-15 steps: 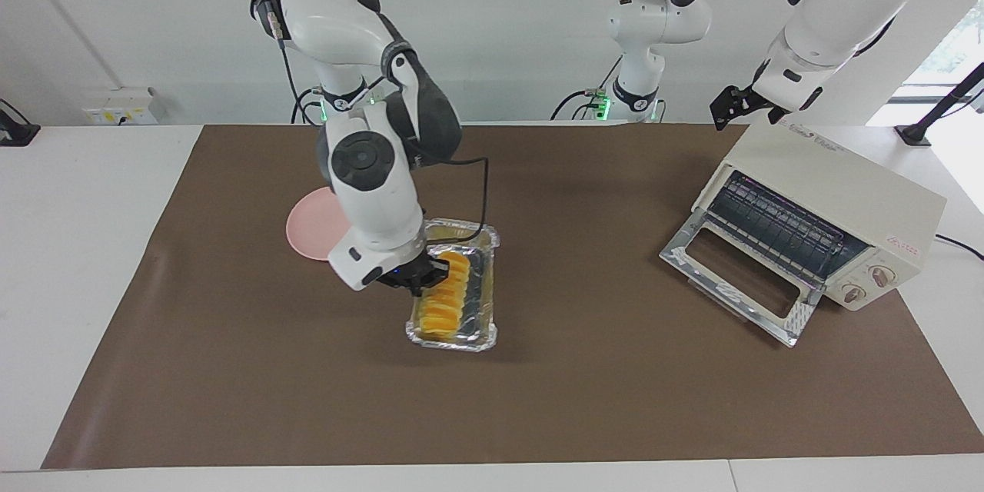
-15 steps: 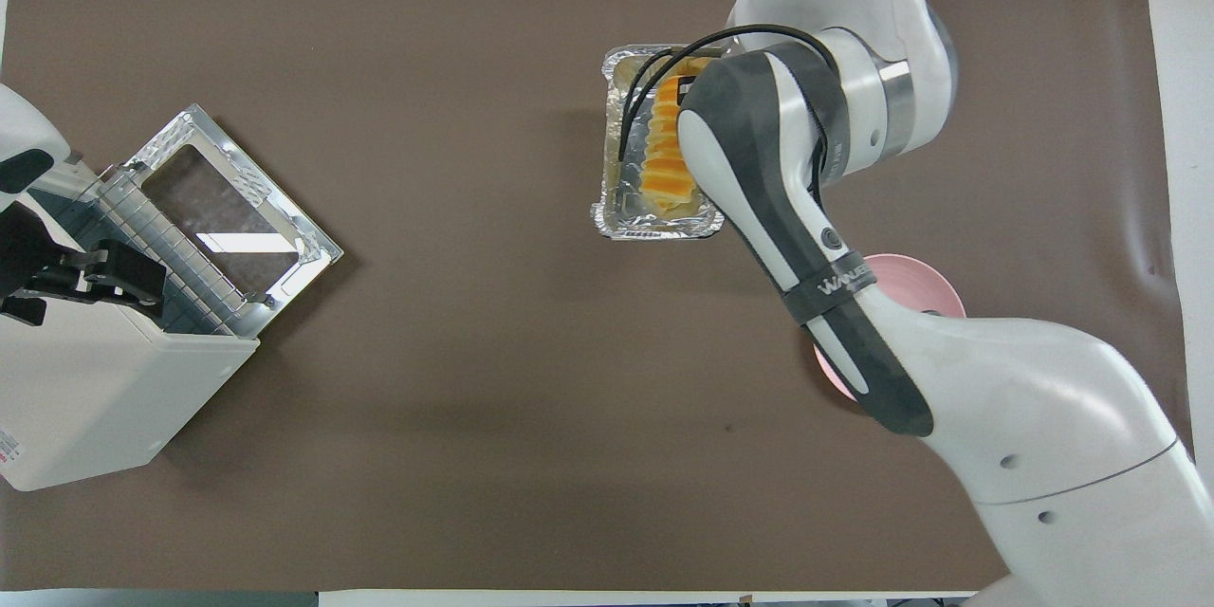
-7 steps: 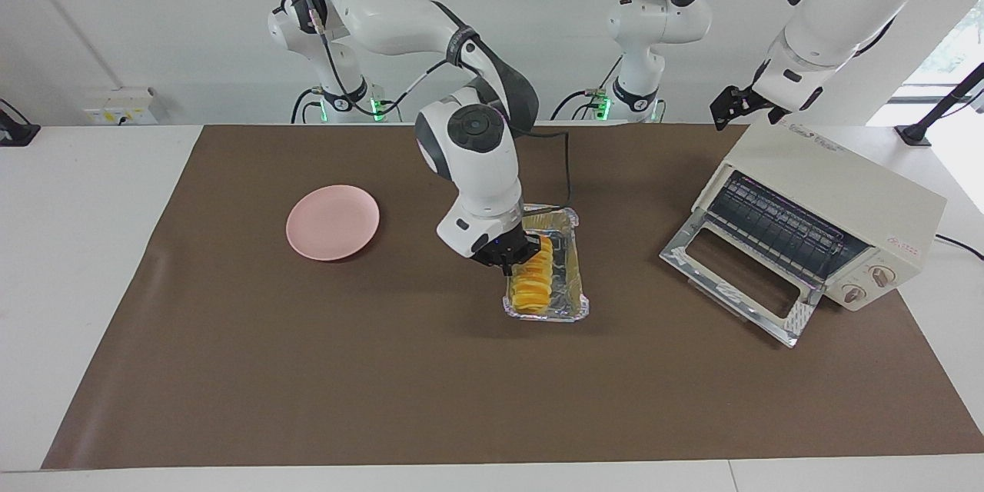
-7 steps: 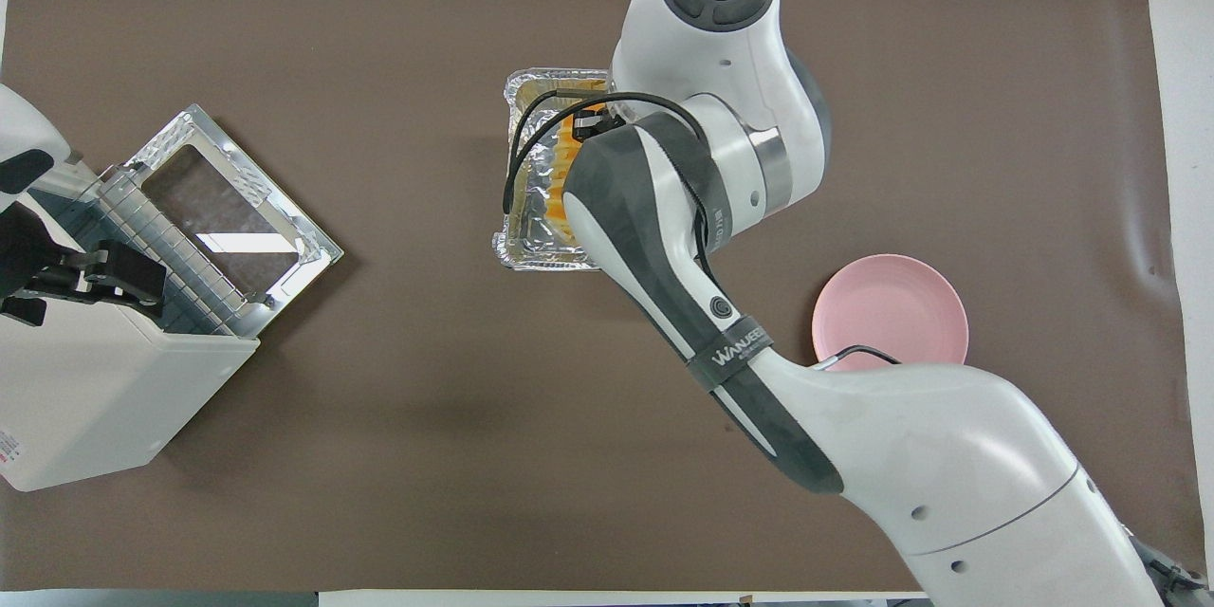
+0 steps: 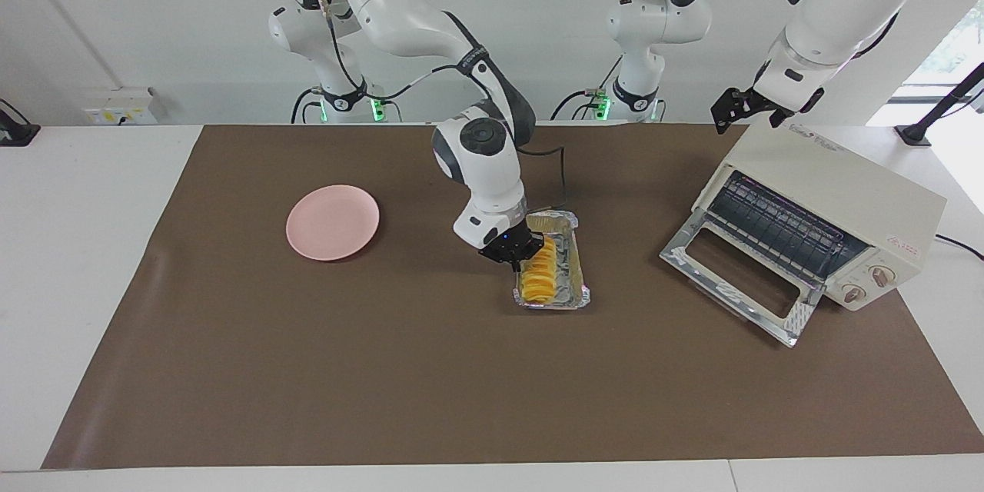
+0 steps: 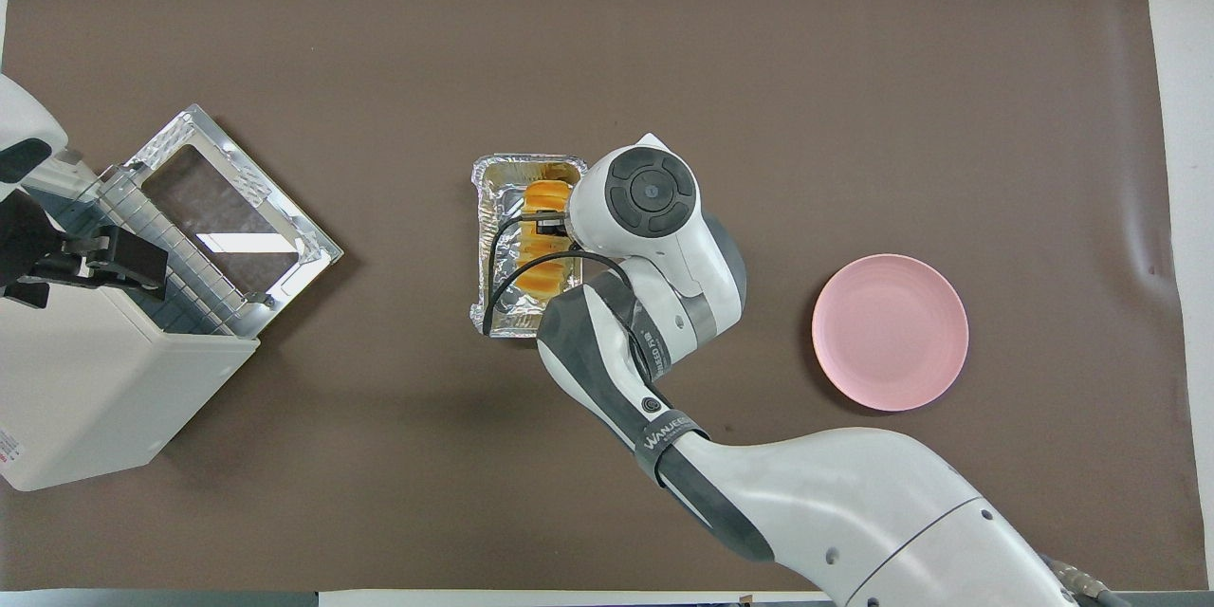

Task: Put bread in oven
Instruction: 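Slide the tray toward the oven while the left gripper reaches it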

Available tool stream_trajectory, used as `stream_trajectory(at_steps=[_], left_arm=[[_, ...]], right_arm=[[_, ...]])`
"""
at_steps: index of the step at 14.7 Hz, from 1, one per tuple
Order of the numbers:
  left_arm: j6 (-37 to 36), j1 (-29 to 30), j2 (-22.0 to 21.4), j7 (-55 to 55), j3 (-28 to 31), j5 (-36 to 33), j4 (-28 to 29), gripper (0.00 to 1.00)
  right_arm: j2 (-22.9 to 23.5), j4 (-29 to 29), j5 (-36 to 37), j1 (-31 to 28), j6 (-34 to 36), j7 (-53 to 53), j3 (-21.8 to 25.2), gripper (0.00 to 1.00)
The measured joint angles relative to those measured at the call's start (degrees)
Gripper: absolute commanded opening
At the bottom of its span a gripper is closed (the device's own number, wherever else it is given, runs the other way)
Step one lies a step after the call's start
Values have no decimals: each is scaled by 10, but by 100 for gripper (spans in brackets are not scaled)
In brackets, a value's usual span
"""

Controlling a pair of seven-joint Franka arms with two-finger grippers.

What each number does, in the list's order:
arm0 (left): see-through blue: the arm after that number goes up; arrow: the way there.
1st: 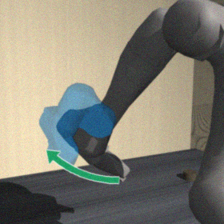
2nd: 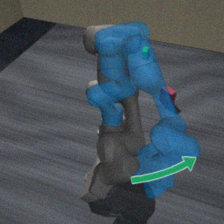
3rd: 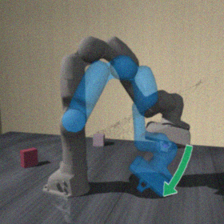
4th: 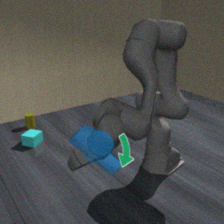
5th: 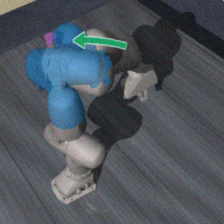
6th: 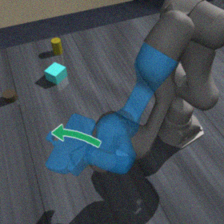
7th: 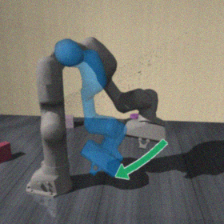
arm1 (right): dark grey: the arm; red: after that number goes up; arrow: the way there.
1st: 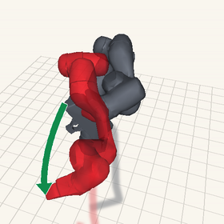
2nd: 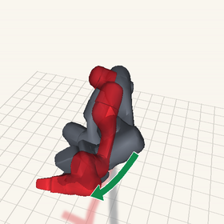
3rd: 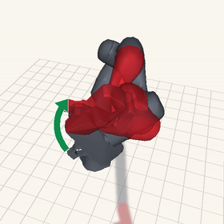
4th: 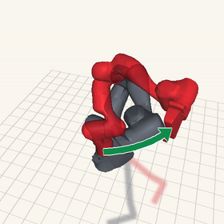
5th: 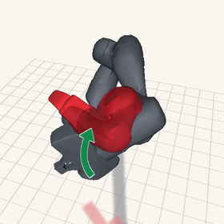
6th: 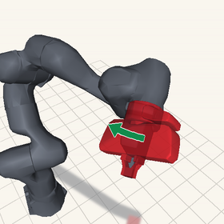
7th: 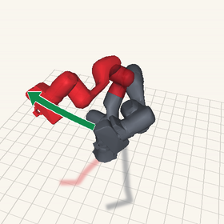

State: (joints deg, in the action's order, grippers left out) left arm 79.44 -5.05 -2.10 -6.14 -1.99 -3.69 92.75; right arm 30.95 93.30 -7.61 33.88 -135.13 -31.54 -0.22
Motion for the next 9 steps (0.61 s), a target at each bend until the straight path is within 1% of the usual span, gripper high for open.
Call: stream_trajectory(at_steps=[2, 4, 6, 7, 8, 9], left_arm=[[19, -1, 0, -7, -7, 1, 0, 100], [48, -12, 0, -27, -16, 2, -1, 100], [57, -22, 4, -36, -22, 23, -9, 100], [55, -26, 15, -37, -26, 40, -22, 100], [54, -37, 37, -37, -28, 50, -42, 100], [54, -58, 69, -39, -31, 52, -70, 100]], right_arm=[[-5, 2, -1, 0, -1, -19, 1, 100], [-10, -2, -2, -2, 2, -66, 1, 100], [-16, -17, -2, -10, 29, -112, 3, 100], [-20, -25, -2, -21, 45, -120, 4, 100], [-24, -31, -2, -39, 58, -121, 4, 100], [-30, -35, -2, -60, 73, -120, 4, 100]])
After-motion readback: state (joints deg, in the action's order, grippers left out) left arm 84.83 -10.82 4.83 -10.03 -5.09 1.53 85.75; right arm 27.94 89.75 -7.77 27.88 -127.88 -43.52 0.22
